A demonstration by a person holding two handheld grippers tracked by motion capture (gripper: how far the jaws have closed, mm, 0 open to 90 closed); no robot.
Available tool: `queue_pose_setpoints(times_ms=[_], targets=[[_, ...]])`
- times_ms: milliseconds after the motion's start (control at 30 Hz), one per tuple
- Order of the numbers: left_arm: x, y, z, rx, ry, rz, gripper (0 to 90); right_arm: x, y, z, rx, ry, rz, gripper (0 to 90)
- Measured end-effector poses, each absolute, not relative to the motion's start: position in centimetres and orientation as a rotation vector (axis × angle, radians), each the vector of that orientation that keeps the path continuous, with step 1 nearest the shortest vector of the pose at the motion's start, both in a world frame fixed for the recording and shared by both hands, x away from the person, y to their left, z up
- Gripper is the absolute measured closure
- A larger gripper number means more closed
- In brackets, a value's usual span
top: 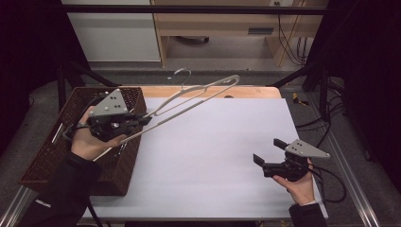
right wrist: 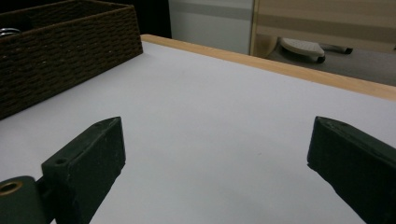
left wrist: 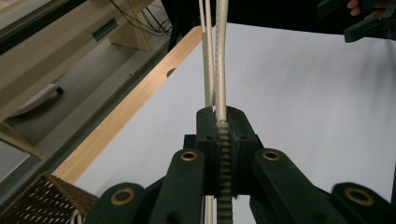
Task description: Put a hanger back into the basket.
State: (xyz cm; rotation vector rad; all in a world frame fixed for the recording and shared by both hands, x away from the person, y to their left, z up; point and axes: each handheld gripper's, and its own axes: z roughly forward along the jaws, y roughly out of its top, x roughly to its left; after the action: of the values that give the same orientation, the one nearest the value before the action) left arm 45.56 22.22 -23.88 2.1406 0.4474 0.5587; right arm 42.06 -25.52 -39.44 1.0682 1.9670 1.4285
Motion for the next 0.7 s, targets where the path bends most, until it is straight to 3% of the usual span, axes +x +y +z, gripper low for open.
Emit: queue_pose_setpoints(times_ms=[433, 700], targets=[[45.6, 29.7, -21.8, 2.069, 0.585, 0.675, 85.2, 42.2, -25.1, -40.1, 1.059, 1.996, 1.408, 4.3], [45.1, 34.2, -23.1, 2.058, 0.653, 0.693, 85.2, 42.1, -25.0, -40.1, 1.06, 1.999, 1.407, 4.2]])
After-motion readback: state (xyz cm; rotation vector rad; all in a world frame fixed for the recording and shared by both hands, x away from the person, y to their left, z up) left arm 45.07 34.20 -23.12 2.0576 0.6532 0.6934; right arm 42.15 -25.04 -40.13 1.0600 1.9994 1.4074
